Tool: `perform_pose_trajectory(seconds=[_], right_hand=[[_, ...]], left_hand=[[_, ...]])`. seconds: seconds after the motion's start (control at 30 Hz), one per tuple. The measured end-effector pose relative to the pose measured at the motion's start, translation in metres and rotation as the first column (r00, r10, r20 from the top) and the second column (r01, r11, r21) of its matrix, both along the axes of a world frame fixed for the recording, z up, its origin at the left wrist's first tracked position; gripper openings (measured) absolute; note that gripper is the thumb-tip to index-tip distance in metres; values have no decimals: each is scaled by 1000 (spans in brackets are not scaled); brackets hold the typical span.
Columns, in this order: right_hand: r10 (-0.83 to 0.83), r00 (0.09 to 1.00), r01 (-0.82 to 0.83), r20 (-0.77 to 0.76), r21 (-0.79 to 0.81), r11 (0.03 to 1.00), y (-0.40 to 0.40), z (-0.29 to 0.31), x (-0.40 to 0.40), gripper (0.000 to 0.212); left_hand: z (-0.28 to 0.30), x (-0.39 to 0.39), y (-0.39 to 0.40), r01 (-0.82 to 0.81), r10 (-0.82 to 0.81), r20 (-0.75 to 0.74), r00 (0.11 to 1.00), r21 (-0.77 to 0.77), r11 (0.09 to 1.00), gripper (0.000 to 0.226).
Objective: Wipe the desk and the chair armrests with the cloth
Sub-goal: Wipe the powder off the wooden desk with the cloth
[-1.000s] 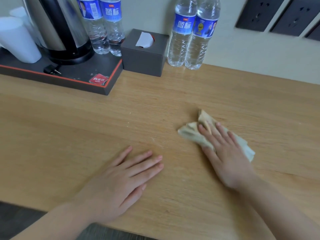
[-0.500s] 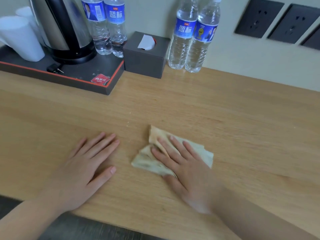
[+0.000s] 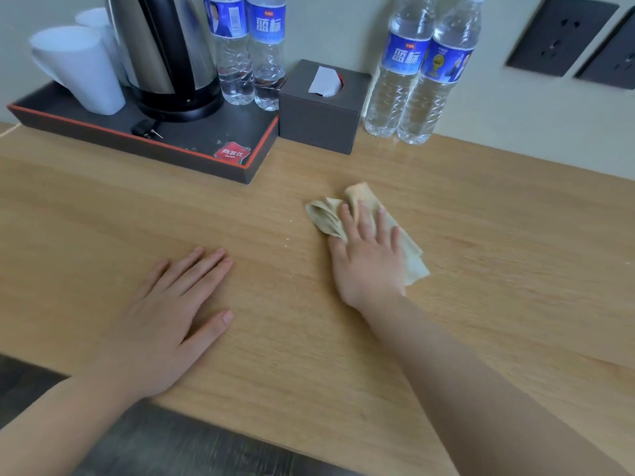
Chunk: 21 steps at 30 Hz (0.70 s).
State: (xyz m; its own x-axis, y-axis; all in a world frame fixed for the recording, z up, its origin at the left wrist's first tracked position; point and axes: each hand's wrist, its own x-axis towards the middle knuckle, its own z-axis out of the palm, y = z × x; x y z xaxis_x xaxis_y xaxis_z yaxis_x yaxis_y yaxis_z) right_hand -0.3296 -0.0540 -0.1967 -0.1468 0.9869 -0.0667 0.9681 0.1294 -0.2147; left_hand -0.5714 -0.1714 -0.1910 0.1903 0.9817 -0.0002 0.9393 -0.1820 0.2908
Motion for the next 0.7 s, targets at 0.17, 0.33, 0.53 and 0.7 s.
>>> perform_pose_trajectory(seconds=[0.17,0.33,0.53,0.7], right_hand=[[366,930,-366,-22,-11,931,-4,7,-49,54],[718,694,-719,-52,-7,695,-59,11,2,58],[558,830,-558,-3,-7,830,-41,9,66,53],[122,992,-121,13,-43,992,36,6,3,50]], left_hand=[[-1,2,-1,-79,79,3,997,25,997,80],[-3,-1,0,-164,161,53,986,64,984,85],[-7,-8,-3,-141,126,127,984,117,983,71],[-6,-14,-3,-281,237,267,934,140,949,68]])
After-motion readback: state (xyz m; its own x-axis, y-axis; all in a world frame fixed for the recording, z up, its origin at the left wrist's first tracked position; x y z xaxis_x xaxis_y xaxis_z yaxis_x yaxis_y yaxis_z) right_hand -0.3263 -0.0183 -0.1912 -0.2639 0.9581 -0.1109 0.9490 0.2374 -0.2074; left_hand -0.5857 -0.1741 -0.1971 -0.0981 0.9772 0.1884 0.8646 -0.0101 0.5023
